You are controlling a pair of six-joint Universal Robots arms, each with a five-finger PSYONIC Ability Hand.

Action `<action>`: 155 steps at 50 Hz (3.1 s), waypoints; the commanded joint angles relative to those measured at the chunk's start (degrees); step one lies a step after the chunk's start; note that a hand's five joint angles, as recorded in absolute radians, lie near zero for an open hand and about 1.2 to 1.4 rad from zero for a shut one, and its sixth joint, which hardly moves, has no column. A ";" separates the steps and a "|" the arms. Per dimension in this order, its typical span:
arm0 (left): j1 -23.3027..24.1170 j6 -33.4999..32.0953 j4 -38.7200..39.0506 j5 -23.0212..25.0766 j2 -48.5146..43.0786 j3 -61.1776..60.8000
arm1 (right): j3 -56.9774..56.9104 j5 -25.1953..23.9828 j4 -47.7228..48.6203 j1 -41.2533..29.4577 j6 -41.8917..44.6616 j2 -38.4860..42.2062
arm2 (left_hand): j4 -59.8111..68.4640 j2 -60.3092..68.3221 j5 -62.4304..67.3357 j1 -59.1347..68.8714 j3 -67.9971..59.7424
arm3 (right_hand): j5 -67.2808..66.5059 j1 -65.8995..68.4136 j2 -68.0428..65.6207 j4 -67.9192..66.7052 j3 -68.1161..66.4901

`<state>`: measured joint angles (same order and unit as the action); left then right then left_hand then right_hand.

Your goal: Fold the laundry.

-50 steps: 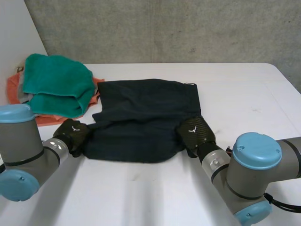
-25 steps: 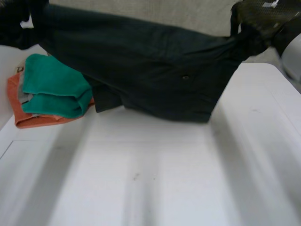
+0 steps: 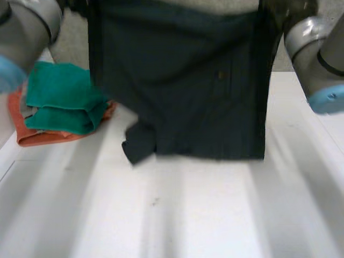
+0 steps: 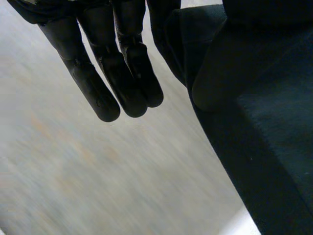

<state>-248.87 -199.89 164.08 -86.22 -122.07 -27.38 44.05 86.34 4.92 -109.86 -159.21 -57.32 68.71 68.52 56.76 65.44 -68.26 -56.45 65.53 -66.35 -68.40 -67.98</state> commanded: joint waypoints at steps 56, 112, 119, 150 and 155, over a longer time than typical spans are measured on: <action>8.23 -26.87 -26.89 4.66 25.83 -64.65 | 53.34 -18.75 -37.63 8.96 45.93 -22.75 | 11.29 11.48 13.24 14.56 -11.74 | -13.55 14.47 -13.65 -11.60 -12.02; 14.99 3.81 -7.19 -10.64 -4.84 -43.73 | 47.88 -16.90 -9.58 5.97 9.00 -23.62 | -28.73 -28.55 -26.78 -25.47 28.29 | -13.55 14.47 -13.65 -11.60 -12.02; 15.17 2.67 -7.19 -11.69 -3.62 -43.90 | 47.88 -16.55 -9.49 6.14 9.70 -23.01 | 11.29 11.48 13.24 14.56 -11.74 | -13.55 14.47 -13.65 -11.60 -12.02; 13.15 -17.90 -13.71 -9.40 -10.28 -16.50 | 34.45 -9.35 -16.45 6.50 25.10 -4.29 | 11.29 11.48 13.24 14.56 -11.74 | -13.55 14.47 -13.65 -11.60 -12.02; 10.69 -17.46 -6.24 -11.16 -18.72 -1.91 | 29.26 -4.43 -6.00 4.83 18.68 0.27 | 11.29 11.48 13.24 14.56 -11.74 | -13.55 14.47 -13.65 -11.60 -12.02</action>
<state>-235.09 -218.91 147.36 -95.00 -129.46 -50.62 81.32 74.94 -15.33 -102.53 -130.00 -63.50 68.50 68.46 56.42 67.49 -68.02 -57.30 65.54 -66.87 -68.56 -68.41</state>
